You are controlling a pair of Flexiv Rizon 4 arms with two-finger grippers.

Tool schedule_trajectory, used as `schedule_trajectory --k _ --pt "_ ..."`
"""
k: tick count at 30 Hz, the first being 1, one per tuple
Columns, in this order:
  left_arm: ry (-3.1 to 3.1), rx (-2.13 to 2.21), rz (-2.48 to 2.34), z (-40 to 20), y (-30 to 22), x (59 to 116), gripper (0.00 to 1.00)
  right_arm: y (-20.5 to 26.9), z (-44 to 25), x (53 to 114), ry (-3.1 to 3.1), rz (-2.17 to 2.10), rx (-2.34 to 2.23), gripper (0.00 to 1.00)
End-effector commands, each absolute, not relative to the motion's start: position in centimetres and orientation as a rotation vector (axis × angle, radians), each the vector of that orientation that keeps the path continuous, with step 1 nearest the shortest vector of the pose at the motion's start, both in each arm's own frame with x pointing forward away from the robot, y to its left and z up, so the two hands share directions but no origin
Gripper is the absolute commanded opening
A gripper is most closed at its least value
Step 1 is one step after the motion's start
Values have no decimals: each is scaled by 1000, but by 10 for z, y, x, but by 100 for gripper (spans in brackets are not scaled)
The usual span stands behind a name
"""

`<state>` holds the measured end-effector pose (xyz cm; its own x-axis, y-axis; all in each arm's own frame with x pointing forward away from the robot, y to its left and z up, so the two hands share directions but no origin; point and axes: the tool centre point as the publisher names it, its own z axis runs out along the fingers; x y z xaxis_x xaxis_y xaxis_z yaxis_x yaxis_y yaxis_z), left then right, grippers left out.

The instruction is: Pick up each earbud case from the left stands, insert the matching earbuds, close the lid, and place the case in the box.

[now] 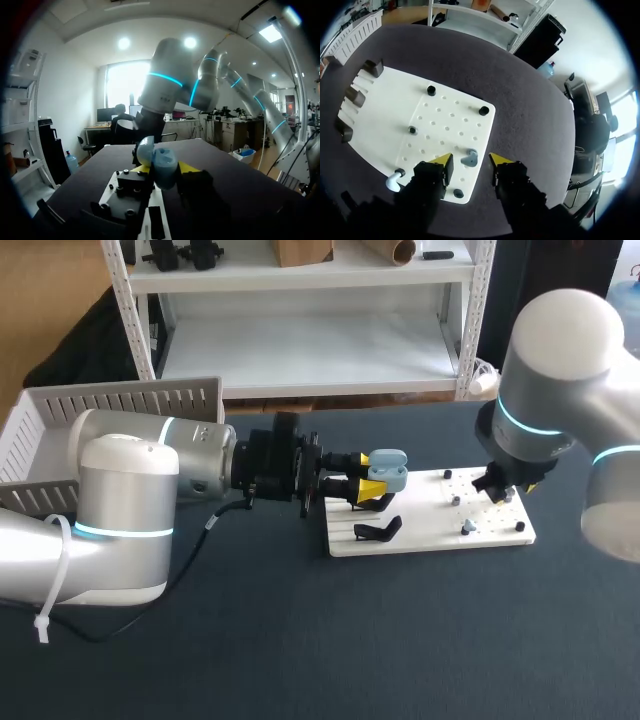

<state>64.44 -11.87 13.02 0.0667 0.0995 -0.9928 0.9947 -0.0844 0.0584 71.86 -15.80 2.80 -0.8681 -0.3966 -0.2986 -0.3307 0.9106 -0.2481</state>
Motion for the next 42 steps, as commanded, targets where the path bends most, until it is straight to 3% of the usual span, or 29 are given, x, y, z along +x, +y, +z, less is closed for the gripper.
schedule_trajectory --k 1,6,21,42 --pt "1194 1375 -1176 129 -119 646 0 -157 25 718 2712 -287 -523 40" --pt "1194 1375 -1176 129 -119 646 0 -158 24 718 2696 -349 -474 36" --pt "1194 1375 -1176 129 -119 646 0 -159 26 717 2694 -406 -336 43" --pt "1194 1375 -1176 129 -119 646 0 -154 24 722 2696 -421 -302 36"
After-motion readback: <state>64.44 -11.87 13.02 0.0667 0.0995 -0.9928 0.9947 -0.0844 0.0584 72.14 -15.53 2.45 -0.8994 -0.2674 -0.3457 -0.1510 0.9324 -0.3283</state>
